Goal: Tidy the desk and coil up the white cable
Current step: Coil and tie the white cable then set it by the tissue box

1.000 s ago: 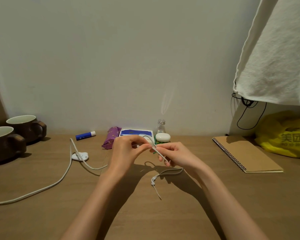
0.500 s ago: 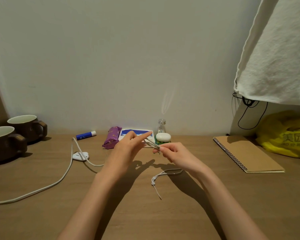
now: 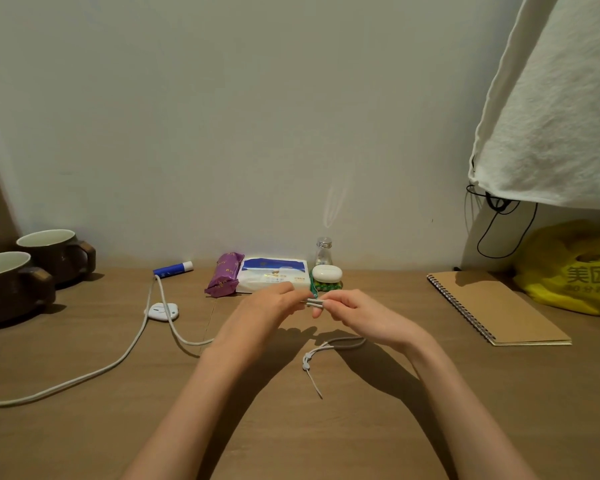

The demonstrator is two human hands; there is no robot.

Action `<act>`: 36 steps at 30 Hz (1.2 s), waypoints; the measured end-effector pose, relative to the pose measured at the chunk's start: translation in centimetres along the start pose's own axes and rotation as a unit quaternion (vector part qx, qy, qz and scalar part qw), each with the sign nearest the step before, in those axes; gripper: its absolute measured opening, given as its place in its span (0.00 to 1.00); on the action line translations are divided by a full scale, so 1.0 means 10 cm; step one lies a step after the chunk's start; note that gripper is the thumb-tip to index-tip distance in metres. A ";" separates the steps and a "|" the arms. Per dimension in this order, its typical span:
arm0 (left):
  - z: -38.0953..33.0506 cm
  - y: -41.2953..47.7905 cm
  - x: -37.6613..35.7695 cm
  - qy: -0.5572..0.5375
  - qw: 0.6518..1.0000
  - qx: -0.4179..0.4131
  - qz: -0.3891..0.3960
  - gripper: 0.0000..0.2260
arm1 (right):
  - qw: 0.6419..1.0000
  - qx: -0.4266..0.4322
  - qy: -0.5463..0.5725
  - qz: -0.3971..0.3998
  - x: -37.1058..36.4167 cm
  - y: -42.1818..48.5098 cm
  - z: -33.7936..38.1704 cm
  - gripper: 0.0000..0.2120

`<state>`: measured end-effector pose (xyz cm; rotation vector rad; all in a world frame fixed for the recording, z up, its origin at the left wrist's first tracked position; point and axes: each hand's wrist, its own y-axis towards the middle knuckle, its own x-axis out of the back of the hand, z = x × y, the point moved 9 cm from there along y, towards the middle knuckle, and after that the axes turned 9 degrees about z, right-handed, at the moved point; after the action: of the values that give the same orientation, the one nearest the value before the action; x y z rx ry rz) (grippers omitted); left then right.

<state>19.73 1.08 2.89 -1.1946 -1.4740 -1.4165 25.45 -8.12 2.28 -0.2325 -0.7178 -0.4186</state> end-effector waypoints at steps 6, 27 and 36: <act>-0.06 0.01 -0.03 0.024 0.999 -0.021 0.009 0.25 | 0.994 -0.038 0.087 0.057 -0.18 0.06 -0.04 0.12; 0.40 -0.24 0.42 -0.267 0.919 0.146 -0.251 0.06 | 0.852 0.003 0.517 -0.087 0.28 -0.02 -0.27 0.09; 0.08 -0.13 0.32 -0.240 0.945 0.061 -0.212 0.05 | 0.836 0.000 0.522 -0.170 0.20 0.00 -0.26 0.09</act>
<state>17.63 2.35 5.49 -1.2477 -2.2329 -1.3285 28.33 -9.55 1.72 0.1457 0.3401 -0.7906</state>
